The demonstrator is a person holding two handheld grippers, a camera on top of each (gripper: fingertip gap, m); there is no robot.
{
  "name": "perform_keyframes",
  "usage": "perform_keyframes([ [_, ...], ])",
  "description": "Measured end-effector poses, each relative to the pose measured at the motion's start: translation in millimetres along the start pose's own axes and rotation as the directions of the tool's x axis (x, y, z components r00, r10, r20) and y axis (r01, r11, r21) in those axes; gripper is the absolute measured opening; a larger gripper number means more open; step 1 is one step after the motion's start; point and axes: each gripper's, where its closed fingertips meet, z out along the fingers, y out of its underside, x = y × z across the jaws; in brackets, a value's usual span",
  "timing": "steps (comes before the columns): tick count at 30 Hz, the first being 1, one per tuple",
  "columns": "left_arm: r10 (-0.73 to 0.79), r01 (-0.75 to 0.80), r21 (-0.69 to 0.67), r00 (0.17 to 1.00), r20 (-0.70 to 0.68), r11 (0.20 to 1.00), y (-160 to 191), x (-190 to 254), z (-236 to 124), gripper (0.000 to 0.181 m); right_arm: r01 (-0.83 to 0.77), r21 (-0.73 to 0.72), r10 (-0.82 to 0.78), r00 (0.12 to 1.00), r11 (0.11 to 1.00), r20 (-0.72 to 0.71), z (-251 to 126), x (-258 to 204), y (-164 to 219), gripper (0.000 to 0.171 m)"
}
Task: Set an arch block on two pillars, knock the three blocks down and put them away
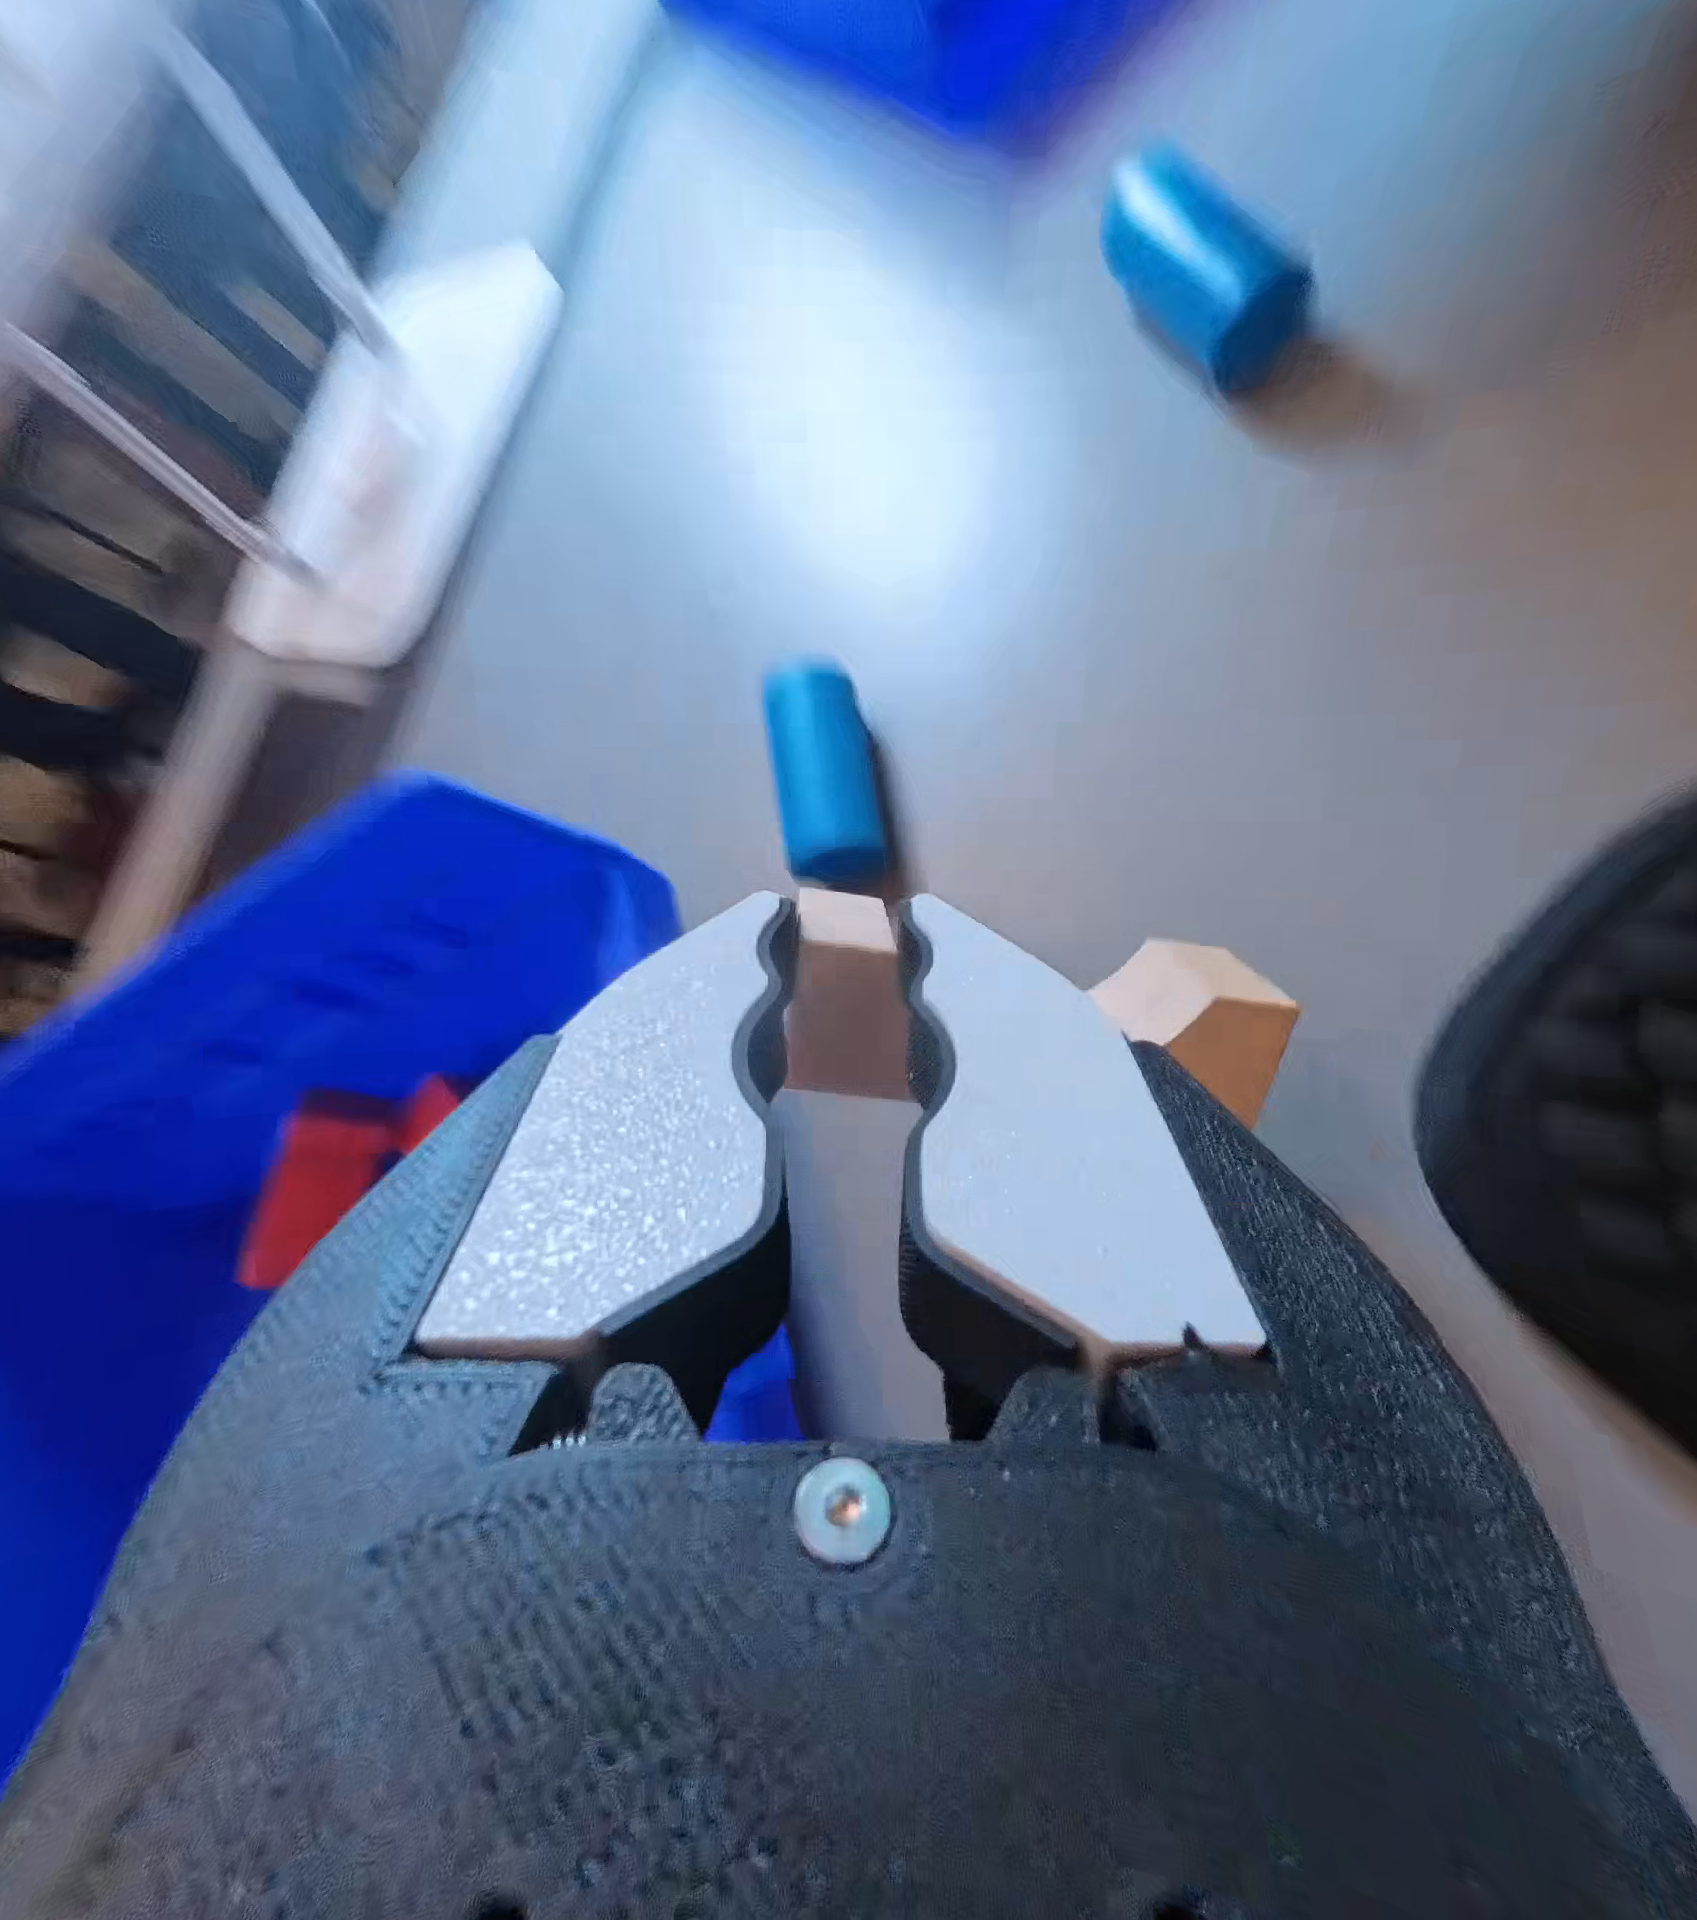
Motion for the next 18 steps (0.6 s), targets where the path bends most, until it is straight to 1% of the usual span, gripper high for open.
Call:
perform_keyframes([
  [3,-0.013,-0.011,0.252,0.995,0.096,0.968,-51.0,-4.2,-5.4,0.019,-0.106,0.015,0.103,0.985,0.994,0.136,7.8,-23.4,-2.8,0.061],
  [5,-0.031,-0.026,0.341,0.987,0.160,0.940,-73.9,-2.9,-4.5,0.019,-0.185,0.020,0.174,0.952,0.983,0.252,13.6,-45.3,-6.6,0.066],
  [7,-0.034,-0.067,0.454,0.977,0.210,0.889,-98.8,5.3,-6.3,0.019,-0.275,0.026,0.244,0.892,0.961,0.380,16.4,-68.8,-15.2,0.070],
  [9,-0.034,-0.113,0.538,0.966,0.255,0.835,-120.5,19.1,-7.2,0.018,-0.403,0.022,0.333,0.783,0.915,0.526,16.0,-92.6,-28.5,0.071],
  [11,0.007,-0.203,0.584,0.948,0.319,0.786,-137.5,37.1,-6.7,0.018,-0.509,-0.056,0.412,0.624,0.859,0.664,13.5,-118.0,-36.9,0.073],
  [12,0.030,-0.243,0.607,0.940,0.339,0.756,-144.9,48.0,-6.9,0.018,-0.533,-0.098,0.438,0.561,0.840,0.702,14.0,-128.1,-37.2,0.064],
  [13,0.051,-0.270,0.626,0.937,0.345,0.732,-150.2,58.9,-5.9,0.018,-0.540,-0.133,0.454,0.520,0.831,0.723,15.2,-136.2,-35.2,0.042],
  [14,0.071,-0.287,0.632,0.936,0.344,0.720,-152.8,68.1,-3.3,0.018,-0.536,-0.164,0.472,0.509,0.828,0.720,18.3,-140.6,-30.8,0.027],
  [15,0.088,-0.311,0.634,0.930,0.357,0.708,-154.2,74.1,-1.6,0.018,-0.529,-0.182,0.489,0.528,0.829,0.694,22.8,-139.3,-26.1,0.017],
  [16,0.109,-0.342,0.635,0.920,0.377,0.693,-154.8,77.6,-1.4,0.019,-0.511,-0.177,0.485,0.567,0.841,0.666,25.0,-133.8,-23.0,0.011],
  [18,0.070,-0.341,0.623,0.906,0.418,0.703,-150.6,66.7,-3.4,0.013,-0.482,-0.110,0.448,0.673,0.869,0.588,22.8,-108.9,-25.3,0.011],
])
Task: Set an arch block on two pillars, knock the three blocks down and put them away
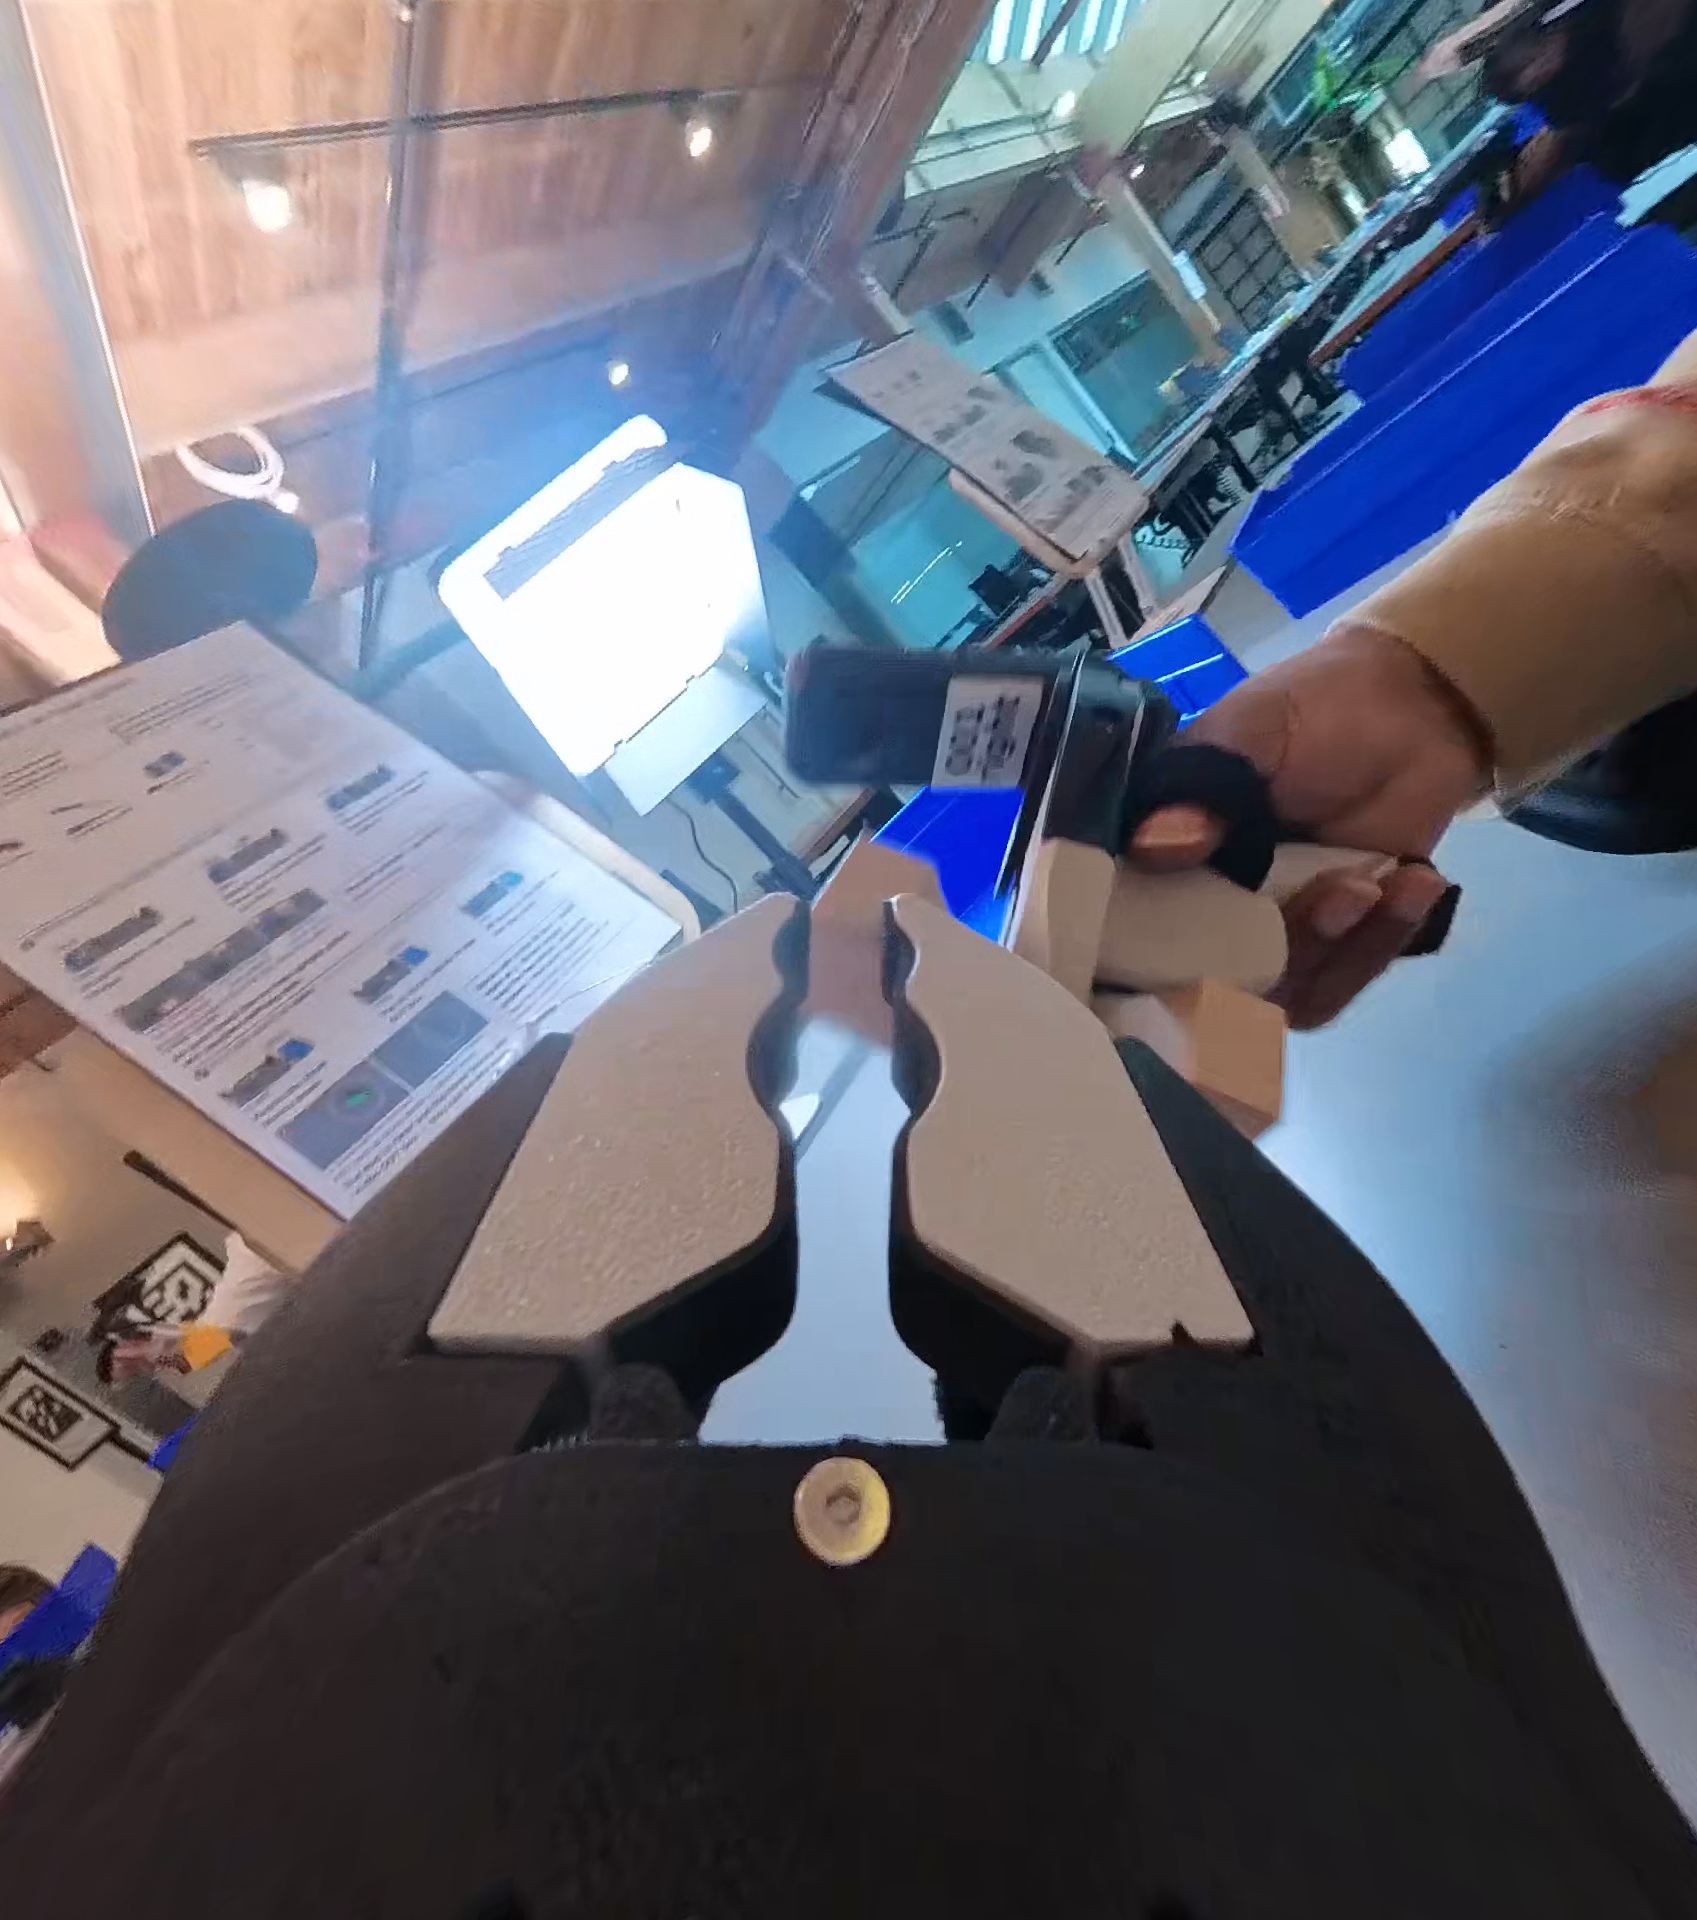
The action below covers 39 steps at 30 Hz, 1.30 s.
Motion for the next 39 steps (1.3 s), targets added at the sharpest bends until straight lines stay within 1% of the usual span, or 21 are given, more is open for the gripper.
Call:
perform_keyframes([
  [2,-0.083,0.083,-0.042,0.996,0.014,0.996,12.2,-12.9,-1.1,0.022,0.121,0.054,-0.107,0.971,0.991,-0.213,-30.7,21.6,-24.9,0.011],
  [3,-0.134,0.136,-0.079,0.991,0.021,0.988,21.5,-19.0,-1.3,0.028,0.189,0.063,-0.154,0.921,0.980,-0.359,-53.0,35.9,-38.5,0.011],
  [4,-0.177,0.179,-0.114,0.984,0.034,0.977,31.1,-24.8,-1.4,0.030,0.255,0.048,-0.194,0.834,0.966,-0.516,-80.4,51.4,-50.6,0.011],
  [5,-0.208,0.214,-0.141,0.977,0.050,0.967,40.3,-29.7,-1.7,0.031,0.310,0.009,-0.225,0.710,0.951,-0.667,-112.0,66.8,-60.7,0.011],
  [7,-0.256,0.261,-0.195,0.965,0.055,0.945,58.9,-31.5,-1.5,0.033,0.346,-0.129,-0.268,0.393,0.929,-0.880,-180.4,94.7,-69.7,0.011],
  [9,-0.270,0.274,-0.249,0.962,0.049,0.929,77.0,-27.3,-0.6,0.034,0.251,-0.284,-0.315,0.093,0.925,-0.945,-242.2,118.0,-61.8,0.011],
  [10,-0.263,0.264,-0.282,0.964,0.044,0.922,86.7,-24.2,-0.3,0.034,0.188,-0.337,-0.342,-0.011,0.922,-0.940,-265.7,127.1,-54.7,0.011],
  [11,-0.252,0.250,-0.316,0.967,0.036,0.915,96.2,-20.2,-0.1,0.034,0.113,-0.370,-0.364,-0.071,0.922,-0.929,-283.4,135.9,-44.7,0.011],
  [13,-0.239,0.227,-0.372,0.971,0.014,0.900,111.5,-12.1,-0.5,0.034,-0.033,-0.385,-0.386,-0.121,0.922,-0.915,-307.1,151.5,-22.6,0.011],
  [15,-0.256,0.225,-0.424,0.966,-0.018,0.877,123.0,-2.7,-1.0,0.037,-0.128,-0.378,-0.396,-0.166,0.917,-0.903,-323.2,159.6,-8.5,0.022],
  [18,-0.294,0.239,-0.455,0.954,-0.054,0.858,128.7,8.4,-0.5,0.044,-0.100,-0.381,-0.393,-0.288,0.919,-0.873,-338.6,152.1,-21.5,0.043],
  [21,-0.296,0.232,-0.465,0.952,-0.070,0.854,129.6,13.7,0.2,0.046,0.020,-0.415,-0.379,-0.369,0.909,-0.848,-335.6,134.2,-47.6,0.047],
  [23,-0.297,0.228,-0.472,0.952,-0.076,0.851,130.8,15.7,0.1,0.047,0.071,-0.438,-0.378,-0.396,0.896,-0.837,-328.6,124.4,-59.3,0.053],
  [25,-0.295,0.227,-0.475,0.952,-0.074,0.850,131.4,15.7,0.1,0.047,0.101,-0.446,-0.380,-0.381,0.889,-0.843,-318.4,121.0,-63.6,0.057],
  [27,-0.294,0.225,-0.477,0.953,-0.074,0.850,131.7,15.5,0.0,0.047,0.174,-0.463,-0.405,-0.290,0.869,-0.867,-294.4,121.0,-67.0,0.056],
  [29,-0.291,0.223,-0.477,0.954,-0.073,0.850,131.9,15.3,0.0,0.047,0.239,-0.475,-0.460,-0.118,0.847,-0.880,-254.5,122.3,-62.4,0.050],
  [32,-0.289,0.218,-0.486,0.954,-0.077,0.847,134.3,17.1,-0.2,0.046,0.199,-0.469,-0.503,0.194,0.861,-0.842,-191.5,125.1,-31.3,0.052],
  [34,-0.285,0.210,-0.494,0.955,-0.082,0.844,135.8,18.8,-0.4,0.046,0.126,-0.477,-0.485,0.396,0.870,-0.780,-155.3,121.2,-4.2,0.067],
  [36,-0.278,0.202,-0.493,0.957,-0.085,0.846,135.4,19.4,-0.4,0.046,0.049,-0.449,-0.391,0.580,0.892,-0.714,-122.5,111.0,19.7,0.077],
  [38,-0.274,0.197,-0.493,0.958,-0.088,0.847,135.3,19.9,-0.3,0.046,-0.036,-0.480,-0.333,0.674,0.876,-0.659,-101.7,104.0,43.8,0.093],
  [39,-0.272,0.194,-0.495,0.958,-0.089,0.847,135.7,20.2,-0.4,0.046,-0.068,-0.517,-0.329,0.699,0.853,-0.635,-93.9,102.0,56.7,0.096],
])
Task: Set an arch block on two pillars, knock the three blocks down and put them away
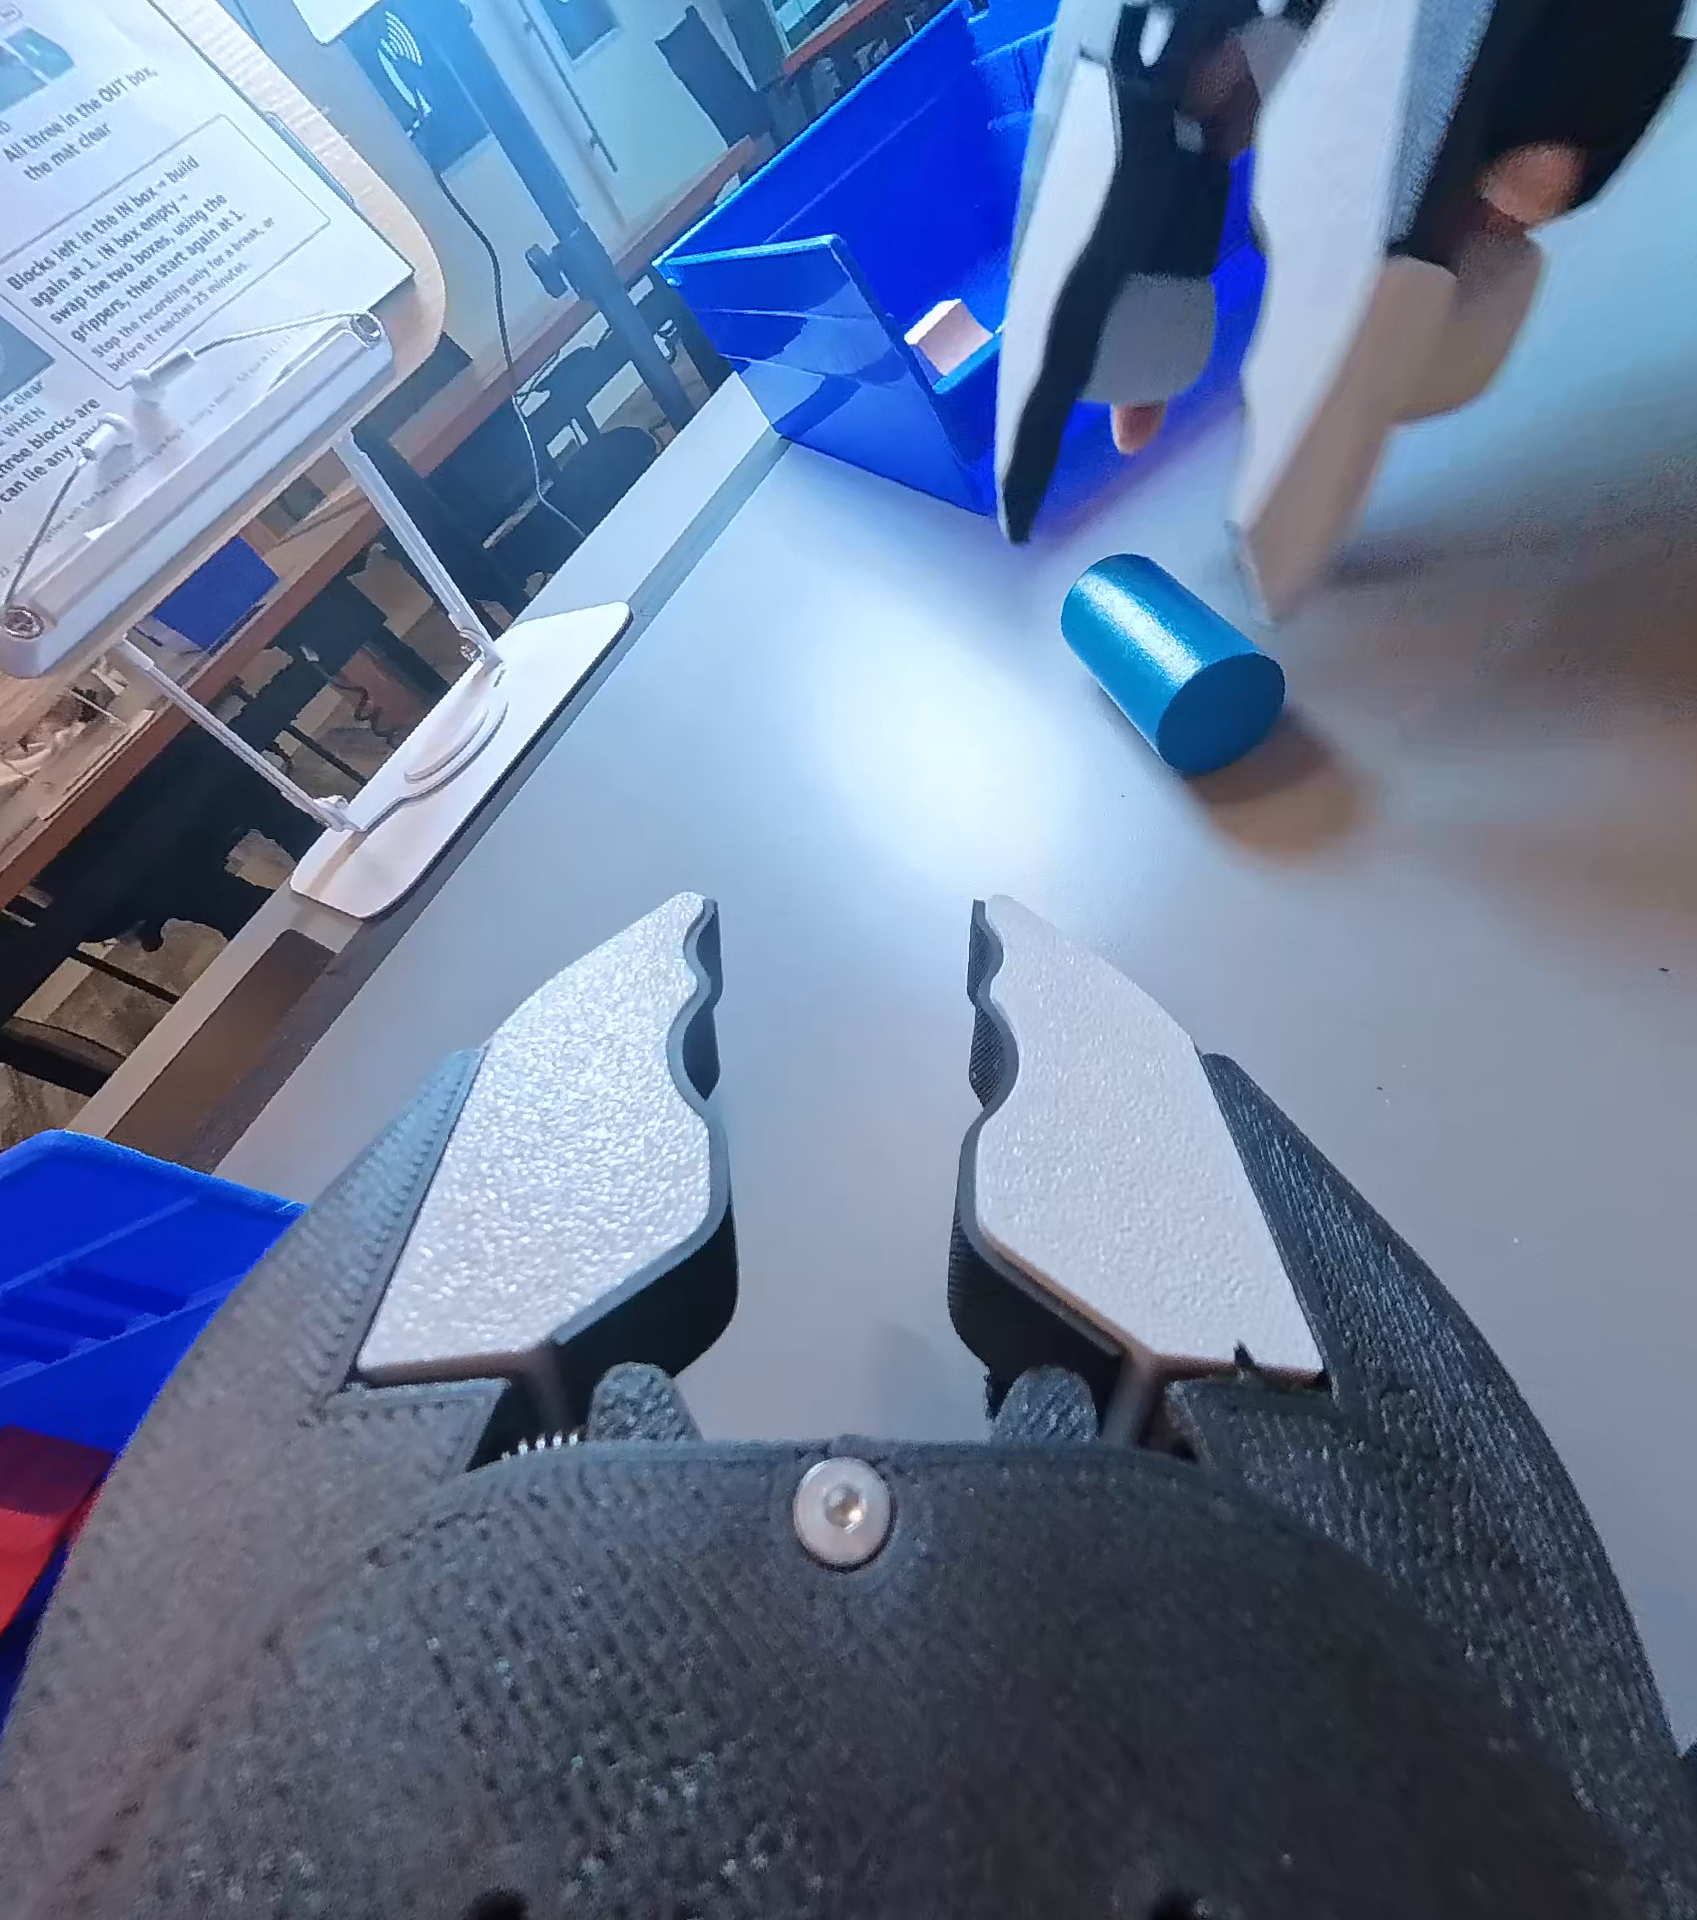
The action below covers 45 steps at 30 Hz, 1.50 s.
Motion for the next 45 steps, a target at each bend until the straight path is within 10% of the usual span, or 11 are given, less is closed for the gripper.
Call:
perform_keyframes([
  [4,0.013,-0.013,-0.012,1.000,-0.001,1.000,2.4,1.0,0.8,0.045,0.036,-0.073,-0.038,0.999,0.997,-0.030,15.7,-11.7,6.4,0.072],
  [10,0.029,-0.029,-0.008,1.000,-0.001,1.000,0.5,3.0,0.0,0.045,-0.002,0.219,0.057,0.969,0.976,-0.242,-38.3,43.7,-32.6,0.072],
  [17,0.015,-0.002,-0.136,0.996,0.092,0.991,20.5,-15.3,0.8,0.040,-0.190,0.198,0.273,0.720,0.962,-0.638,-107.4,168.0,36.9,0.072],
  [24,-0.001,0.045,-0.253,0.985,0.175,0.966,47.3,-38.2,-1.6,0.041,-0.131,0.259,0.287,0.554,0.957,-0.782,-150.7,195.1,42.3,0.071],
  [39,-0.090,0.147,-0.477,0.986,0.141,0.867,89.7,-62.4,7.2,0.032,0.089,0.345,0.172,0.734,0.934,-0.656,-120.9,145.3,-12.7,0.064],
  [45,-0.300,0.269,-0.344,0.953,-0.041,0.900,62.2,-28.0,9.3,0.032,0.259,0.401,-0.066,0.898,0.879,-0.435,-86.6,71.4,-46.8,0.058],
])
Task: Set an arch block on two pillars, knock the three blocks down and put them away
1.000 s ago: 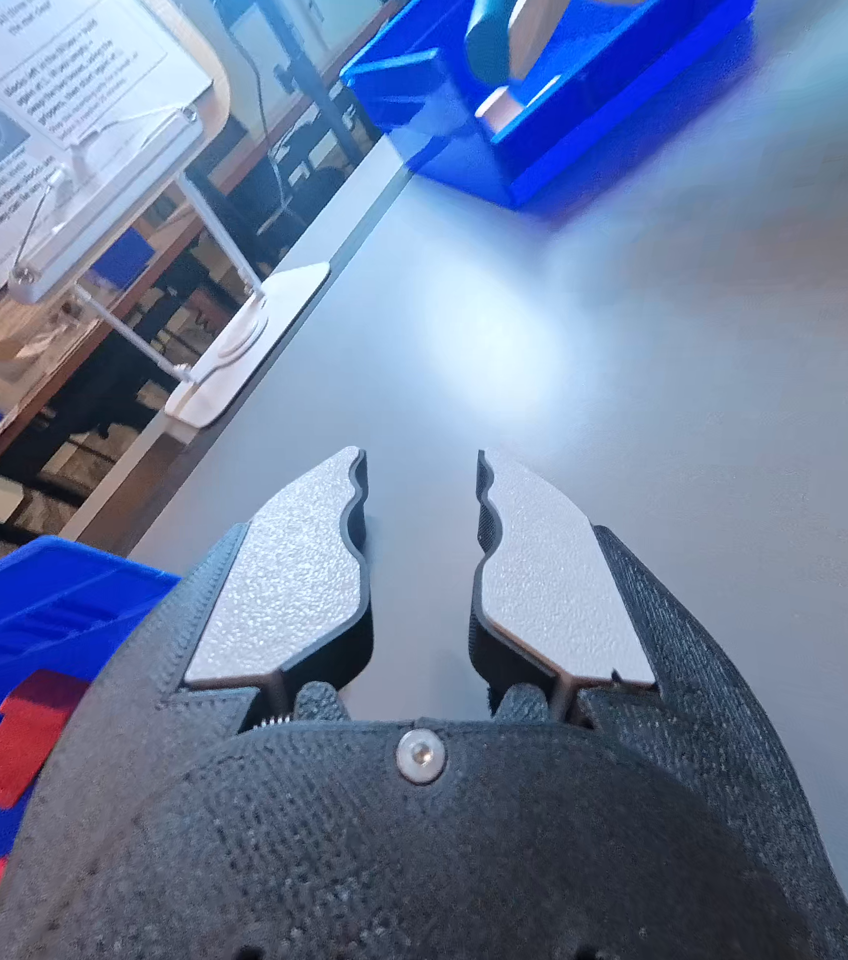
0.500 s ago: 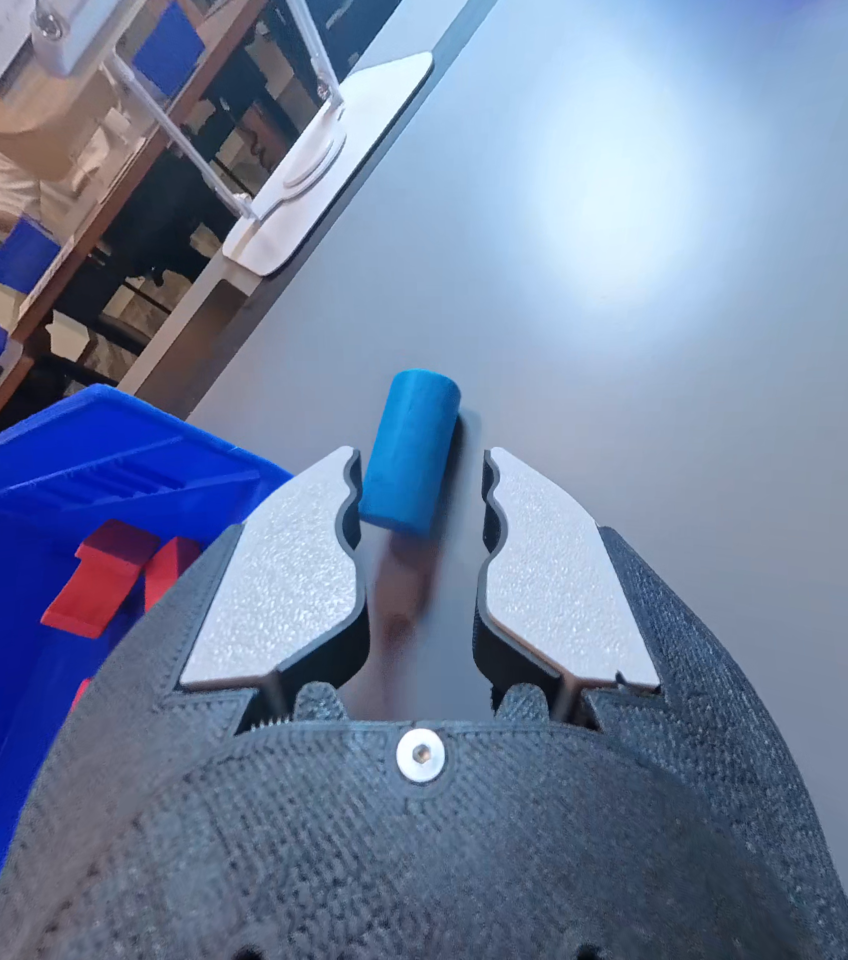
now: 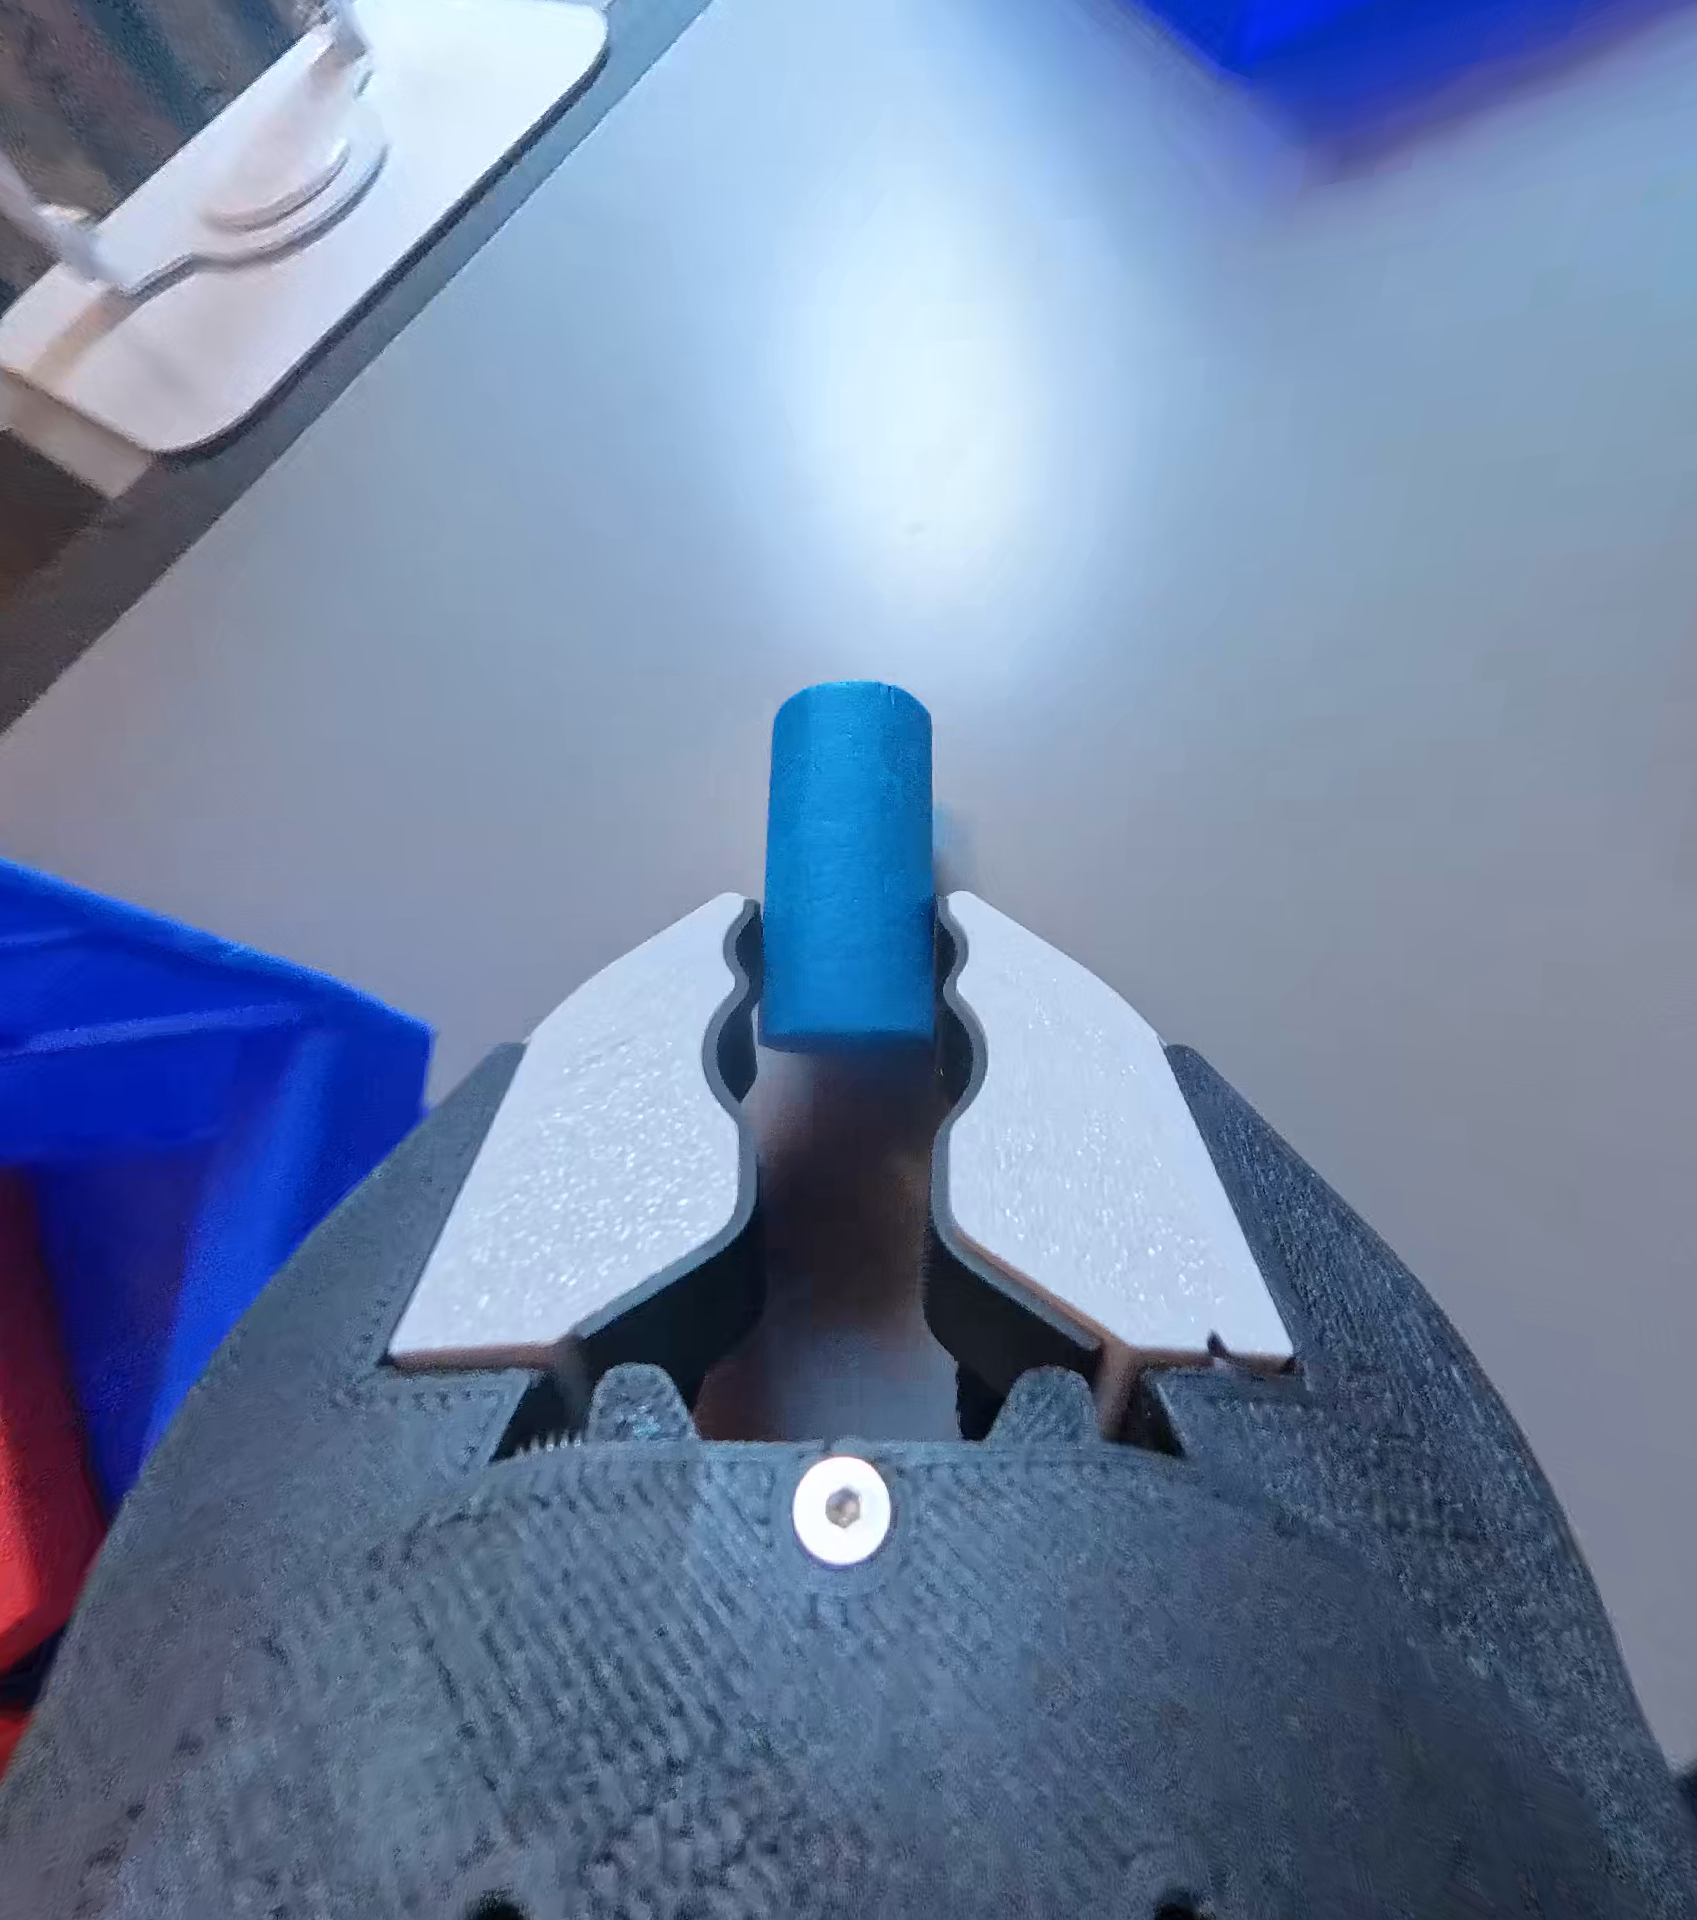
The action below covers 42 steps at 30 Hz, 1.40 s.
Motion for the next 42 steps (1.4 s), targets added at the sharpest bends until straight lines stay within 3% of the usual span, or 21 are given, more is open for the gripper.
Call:
perform_keyframes([
  [2,-0.016,0.027,0.093,0.993,-0.118,0.995,-18.2,24.4,-6.8,0.032,0.107,0.034,-0.111,0.982,0.994,0.152,4.0,-41.2,-3.8,0.059],
  [6,-0.005,0.090,0.224,0.934,-0.356,0.970,-49.2,79.5,-29.5,0.031,0.335,0.087,-0.345,0.892,0.938,0.291,8.6,-108.8,-3.3,0.060],
  [8,0.035,0.074,0.253,0.915,-0.401,0.965,-54.2,99.1,-34.4,0.031,0.407,0.103,-0.416,0.840,0.908,0.349,10.1,-138.9,-0.2,0.057],
  [10,0.071,0.041,0.259,0.911,-0.406,0.965,-53.9,109.3,-33.6,0.031,0.443,0.137,-0.460,0.807,0.886,0.370,9.8,-158.6,-0.5,0.044],
  [11,0.092,0.010,0.238,0.906,-0.413,0.971,-48.1,113.2,-31.4,0.031,0.449,0.148,-0.471,0.805,0.881,0.362,9.4,-160.2,-1.9,0.035],
  [16,0.076,0.079,0.281,0.861,-0.502,0.956,-50.3,125.3,-34.6,0.031,0.264,0.121,-0.288,0.805,0.957,0.519,-2.4,-160.0,-1.2,0.033],
  [19,0.079,0.087,0.338,0.891,-0.448,0.937,-59.3,115.9,-36.9,0.031,0.191,0.115,-0.223,0.825,0.975,0.520,-7.2,-146.5,-9.9,0.032],
  [22,0.101,0.031,0.356,0.932,-0.348,0.934,-55.3,100.0,-32.8,0.032,0.148,0.105,-0.178,0.895,0.983,0.410,-7.3,-110.3,-16.4,0.032],
  [25,0.077,0.040,0.330,0.939,-0.336,0.943,-48.9,91.3,-27.9,0.032,0.096,0.051,-0.105,0.975,0.994,0.197,-3.5,-51.4,-11.7,0.032],
  [28,0.068,0.047,0.338,0.945,-0.321,0.940,-49.7,87.4,-28.2,0.031,0.000,-0.032,-0.001,0.999,0.999,-0.042,-8.5,14.9,6.6,0.032],
  [32,0.100,0.006,0.329,0.947,-0.305,0.944,-47.3,90.4,-26.8,0.029,-0.217,-0.094,0.180,0.938,0.972,-0.297,-27.2,86.4,44.3,0.031],
  [37,0.117,-0.014,0.327,0.947,-0.299,0.945,-46.2,92.0,-26.5,0.028,-0.352,-0.105,0.242,0.802,0.930,-0.546,-58.8,143.7,83.0,0.024],
  [39,0.116,-0.013,0.326,0.947,-0.300,0.945,-46.1,92.0,-26.4,0.028,-0.350,-0.093,0.227,0.764,0.932,-0.604,-68.2,154.1,84.4,0.032],
  [42,0.116,-0.014,0.324,0.947,-0.300,0.946,-45.8,92.1,-26.3,0.028,-0.295,-0.060,0.196,0.761,0.954,-0.619,-71.9,154.9,72.5,0.029],
])
